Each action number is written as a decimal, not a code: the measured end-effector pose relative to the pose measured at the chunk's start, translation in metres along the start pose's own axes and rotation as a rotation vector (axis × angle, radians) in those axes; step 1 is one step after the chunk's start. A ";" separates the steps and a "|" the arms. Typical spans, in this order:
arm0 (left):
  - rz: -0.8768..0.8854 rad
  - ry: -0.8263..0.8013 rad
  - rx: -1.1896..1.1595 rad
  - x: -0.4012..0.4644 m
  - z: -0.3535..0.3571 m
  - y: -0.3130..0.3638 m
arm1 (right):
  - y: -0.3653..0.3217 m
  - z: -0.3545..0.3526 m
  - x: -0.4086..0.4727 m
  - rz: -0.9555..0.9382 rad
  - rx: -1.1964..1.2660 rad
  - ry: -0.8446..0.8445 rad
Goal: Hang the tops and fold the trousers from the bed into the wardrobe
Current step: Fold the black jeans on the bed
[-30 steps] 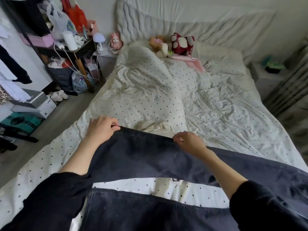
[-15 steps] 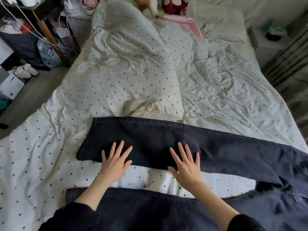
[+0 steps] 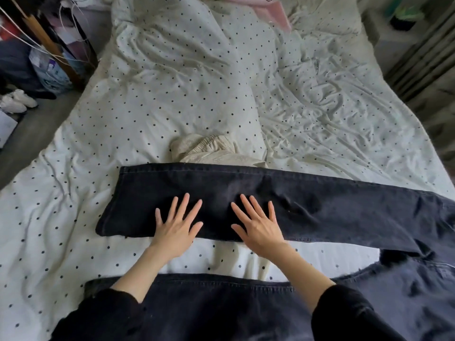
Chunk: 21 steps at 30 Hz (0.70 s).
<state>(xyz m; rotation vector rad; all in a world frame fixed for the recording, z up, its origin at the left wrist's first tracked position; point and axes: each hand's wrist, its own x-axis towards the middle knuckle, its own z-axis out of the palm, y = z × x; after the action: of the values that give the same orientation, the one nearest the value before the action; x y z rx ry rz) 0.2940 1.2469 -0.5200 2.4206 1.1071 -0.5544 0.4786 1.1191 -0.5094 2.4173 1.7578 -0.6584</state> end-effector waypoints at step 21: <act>0.543 0.062 0.080 -0.110 0.086 0.268 | 0.183 0.055 -0.292 0.637 0.134 -0.012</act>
<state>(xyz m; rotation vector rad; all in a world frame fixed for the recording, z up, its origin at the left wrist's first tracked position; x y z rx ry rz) 0.4206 0.9751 -0.4797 2.6668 0.4123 -0.3468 0.5591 0.7806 -0.4797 2.8162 0.8562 -0.7084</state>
